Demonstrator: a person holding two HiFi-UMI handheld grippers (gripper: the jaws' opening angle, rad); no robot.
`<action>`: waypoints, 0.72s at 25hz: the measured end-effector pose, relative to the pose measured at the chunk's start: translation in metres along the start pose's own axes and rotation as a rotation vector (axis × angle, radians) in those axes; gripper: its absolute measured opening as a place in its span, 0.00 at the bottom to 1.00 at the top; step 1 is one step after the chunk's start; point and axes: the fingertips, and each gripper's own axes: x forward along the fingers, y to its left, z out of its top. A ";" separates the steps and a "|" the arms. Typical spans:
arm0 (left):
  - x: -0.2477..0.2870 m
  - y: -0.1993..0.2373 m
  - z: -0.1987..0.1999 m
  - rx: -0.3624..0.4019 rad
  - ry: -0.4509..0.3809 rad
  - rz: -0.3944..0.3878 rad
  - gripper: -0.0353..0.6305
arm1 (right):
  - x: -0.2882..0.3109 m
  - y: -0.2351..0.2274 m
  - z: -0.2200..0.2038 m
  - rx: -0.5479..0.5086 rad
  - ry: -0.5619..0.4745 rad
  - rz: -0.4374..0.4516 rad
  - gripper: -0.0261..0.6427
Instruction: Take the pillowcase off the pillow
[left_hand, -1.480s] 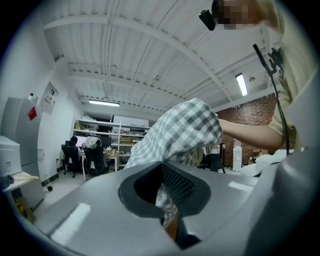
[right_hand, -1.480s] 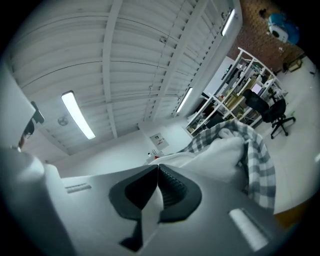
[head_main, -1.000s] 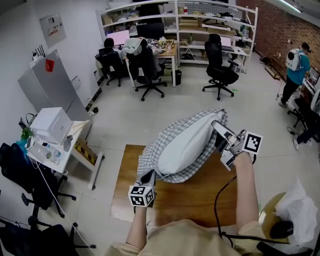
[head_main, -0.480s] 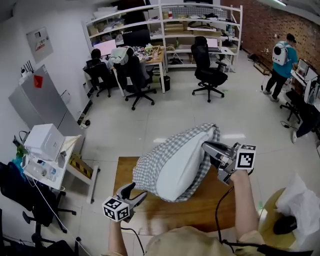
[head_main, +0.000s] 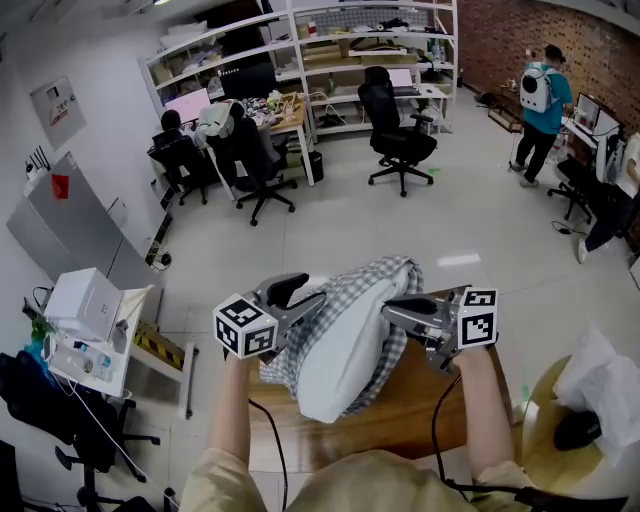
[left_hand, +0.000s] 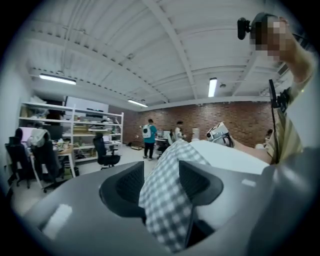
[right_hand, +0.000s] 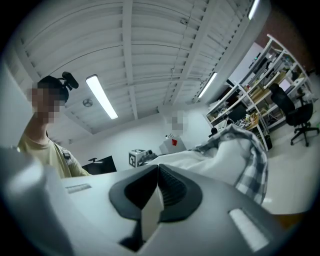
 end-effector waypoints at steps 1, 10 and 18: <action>0.020 -0.006 0.009 0.006 0.026 -0.055 0.38 | 0.002 0.002 0.001 -0.006 0.006 -0.002 0.04; 0.117 -0.027 -0.014 0.013 0.369 -0.294 0.15 | 0.003 0.005 -0.008 -0.086 0.056 -0.115 0.04; 0.134 0.012 -0.011 -0.058 0.382 -0.159 0.07 | 0.004 0.025 -0.001 -0.122 0.086 -0.118 0.04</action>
